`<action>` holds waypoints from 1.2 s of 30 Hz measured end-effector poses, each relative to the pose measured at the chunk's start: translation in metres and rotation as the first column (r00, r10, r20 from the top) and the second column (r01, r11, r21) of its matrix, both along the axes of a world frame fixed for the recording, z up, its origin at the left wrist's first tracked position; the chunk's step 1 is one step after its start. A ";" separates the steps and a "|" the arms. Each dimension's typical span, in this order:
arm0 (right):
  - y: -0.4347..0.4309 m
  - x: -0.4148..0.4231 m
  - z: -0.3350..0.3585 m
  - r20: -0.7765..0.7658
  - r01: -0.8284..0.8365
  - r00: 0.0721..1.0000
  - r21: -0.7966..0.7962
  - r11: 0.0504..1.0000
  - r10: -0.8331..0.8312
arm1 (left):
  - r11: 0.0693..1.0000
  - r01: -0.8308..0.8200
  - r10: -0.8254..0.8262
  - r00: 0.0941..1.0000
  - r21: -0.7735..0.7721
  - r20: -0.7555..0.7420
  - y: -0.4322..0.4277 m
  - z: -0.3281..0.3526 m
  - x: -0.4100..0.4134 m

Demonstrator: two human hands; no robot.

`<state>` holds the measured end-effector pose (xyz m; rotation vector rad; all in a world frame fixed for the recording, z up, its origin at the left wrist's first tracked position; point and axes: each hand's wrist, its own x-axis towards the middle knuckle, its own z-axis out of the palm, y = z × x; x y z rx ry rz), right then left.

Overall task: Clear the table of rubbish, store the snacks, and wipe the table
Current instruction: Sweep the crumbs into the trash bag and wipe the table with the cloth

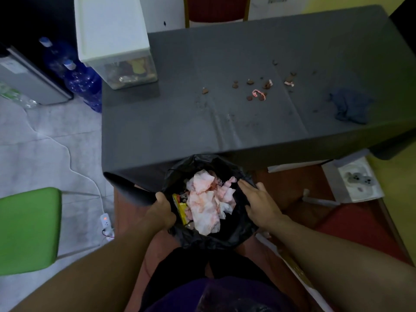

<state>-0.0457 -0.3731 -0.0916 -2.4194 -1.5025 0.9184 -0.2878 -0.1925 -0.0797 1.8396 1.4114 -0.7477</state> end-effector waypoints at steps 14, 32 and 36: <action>-0.015 -0.027 -0.015 0.012 0.043 0.999 -0.055 0.998 -0.042 | 0.994 0.078 -0.085 0.992 -0.076 -0.089 0.012 -0.013 -0.007; 0.008 0.012 -0.023 0.048 0.023 0.999 -0.128 0.991 -0.016 | 0.990 -0.138 0.138 0.985 -0.008 0.099 0.011 -0.032 0.022; 0.013 0.040 -0.021 0.025 -0.064 0.997 -0.174 0.983 0.070 | 0.982 -0.187 0.187 0.982 -0.012 0.025 0.007 -0.032 0.039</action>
